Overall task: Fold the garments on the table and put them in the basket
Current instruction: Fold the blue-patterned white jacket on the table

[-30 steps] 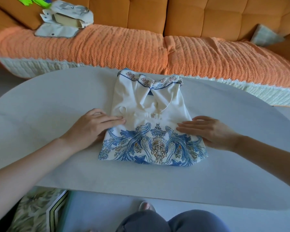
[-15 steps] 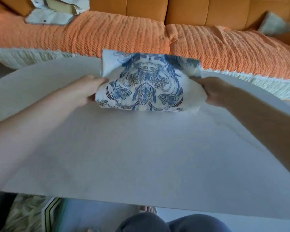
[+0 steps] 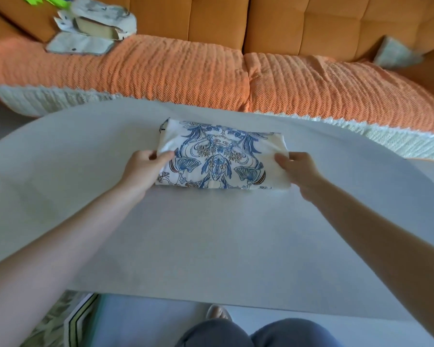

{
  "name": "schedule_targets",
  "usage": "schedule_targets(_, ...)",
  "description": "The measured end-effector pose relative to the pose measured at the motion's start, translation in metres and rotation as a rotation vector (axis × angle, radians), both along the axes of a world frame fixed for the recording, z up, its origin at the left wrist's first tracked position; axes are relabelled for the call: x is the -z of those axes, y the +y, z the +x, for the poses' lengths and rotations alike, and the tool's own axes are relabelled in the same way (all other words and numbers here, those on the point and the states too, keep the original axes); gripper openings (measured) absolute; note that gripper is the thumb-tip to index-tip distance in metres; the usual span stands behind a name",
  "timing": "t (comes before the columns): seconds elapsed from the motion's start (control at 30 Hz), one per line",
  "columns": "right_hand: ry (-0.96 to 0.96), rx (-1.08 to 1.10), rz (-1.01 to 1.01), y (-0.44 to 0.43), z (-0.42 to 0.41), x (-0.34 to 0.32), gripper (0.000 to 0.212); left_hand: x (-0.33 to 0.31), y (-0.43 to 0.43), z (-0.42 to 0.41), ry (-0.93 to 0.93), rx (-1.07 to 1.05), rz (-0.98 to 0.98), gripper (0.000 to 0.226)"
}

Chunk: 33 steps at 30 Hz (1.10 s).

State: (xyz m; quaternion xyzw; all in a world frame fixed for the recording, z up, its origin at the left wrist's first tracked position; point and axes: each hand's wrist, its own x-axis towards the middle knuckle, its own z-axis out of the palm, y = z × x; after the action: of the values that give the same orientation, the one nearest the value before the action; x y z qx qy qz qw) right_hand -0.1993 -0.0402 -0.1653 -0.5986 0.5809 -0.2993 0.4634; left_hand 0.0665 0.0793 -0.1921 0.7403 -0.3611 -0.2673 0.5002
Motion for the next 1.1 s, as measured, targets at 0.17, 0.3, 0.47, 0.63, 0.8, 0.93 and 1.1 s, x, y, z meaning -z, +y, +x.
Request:
schedule_targets(0.17, 0.274, -0.006, -0.144, 0.014, -0.006, 0.008, 0.045, -0.005, 0.038, -0.013, -0.116, -0.067, -0.006, 0.047)
schedule_targets(0.3, 0.576, -0.073, -0.138, 0.031, -0.018, 0.013, 0.047, -0.006, 0.066, -0.015, -0.248, 0.031, 0.153, 0.048)
schedule_targets(0.47, 0.669, -0.117, -0.319, 0.052, -0.023, -0.005, 0.048, -0.024, 0.067, -0.007, -0.383, 0.085, 0.223, 0.07)
schedule_targets(0.63, 0.661, -0.312, -0.582, 0.069, -0.004, -0.013, 0.066, -0.04, 0.051, -0.029, -0.688, 0.214, 0.232, 0.072)
schedule_targets(0.8, 0.9, -0.578, -0.496, 0.061, 0.02, 0.005, 0.057, -0.022, 0.031, -0.045, -0.908, 0.562, 0.358, 0.063)
schedule_targets(0.93, 0.957, -0.576, -0.4, 0.049, 0.021, 0.037, 0.089, 0.006, 0.023, -0.041, -0.799, 0.516, 0.449, 0.073)
schedule_targets(1.1, 0.984, -0.639, -0.382, 0.046, 0.022, 0.037, 0.087, 0.004, 0.018, -0.038, -0.751, 0.545, 0.455, 0.075)
